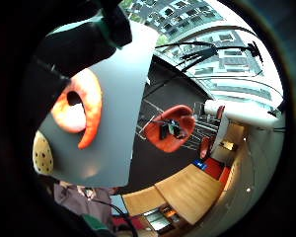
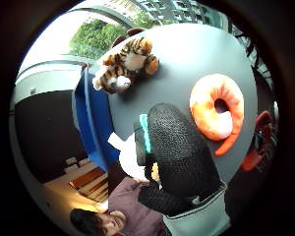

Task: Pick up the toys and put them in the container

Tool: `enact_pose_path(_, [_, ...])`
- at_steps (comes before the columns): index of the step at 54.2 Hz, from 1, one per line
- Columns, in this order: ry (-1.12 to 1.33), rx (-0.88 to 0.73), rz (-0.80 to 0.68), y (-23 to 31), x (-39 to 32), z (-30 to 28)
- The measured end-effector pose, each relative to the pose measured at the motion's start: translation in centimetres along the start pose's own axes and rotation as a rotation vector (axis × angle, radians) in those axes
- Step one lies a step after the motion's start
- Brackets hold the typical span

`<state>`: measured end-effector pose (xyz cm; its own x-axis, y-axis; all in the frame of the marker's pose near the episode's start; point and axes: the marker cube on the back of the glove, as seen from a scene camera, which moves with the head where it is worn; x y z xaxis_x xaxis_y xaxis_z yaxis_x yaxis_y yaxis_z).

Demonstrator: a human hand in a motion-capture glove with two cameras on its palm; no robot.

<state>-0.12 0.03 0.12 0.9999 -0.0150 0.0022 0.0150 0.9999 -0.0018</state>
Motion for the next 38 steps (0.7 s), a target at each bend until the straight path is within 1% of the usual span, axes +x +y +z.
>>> enact_pose_path(16, [0.013,-0.077,-0.009,-1.8,0.2,3.9])
enact_pose_path(24, [0.052,-0.117,0.029,-2.9,1.0,7.4])
enact_pose_path(32, [-0.019,-0.153,-0.018,-2.8,0.8,10.4])
enact_pose_path(35, [-0.038,-0.111,-0.024,-2.5,0.5,11.0])
enact_pose_path(38, [-0.055,-0.007,-0.020,-2.1,0.3,11.5])
